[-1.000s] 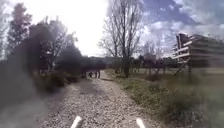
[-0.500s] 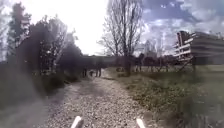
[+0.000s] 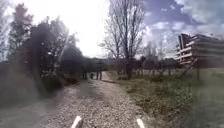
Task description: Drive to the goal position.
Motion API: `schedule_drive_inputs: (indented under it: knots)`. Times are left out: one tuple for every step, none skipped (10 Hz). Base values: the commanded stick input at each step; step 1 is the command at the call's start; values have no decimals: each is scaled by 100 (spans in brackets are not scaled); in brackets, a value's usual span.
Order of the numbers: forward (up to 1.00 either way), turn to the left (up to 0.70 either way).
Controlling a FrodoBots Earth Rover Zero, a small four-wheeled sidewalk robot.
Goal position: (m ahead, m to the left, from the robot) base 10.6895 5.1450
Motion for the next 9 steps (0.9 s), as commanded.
schedule_drive_inputs:
  knots:
    - [30,0]
    - [30,0]
    - [30,0]
    - [30,0]
    - [30,0]
    - [30,0]
    - [30,0]
    - [30,0]
    - [30,-2]
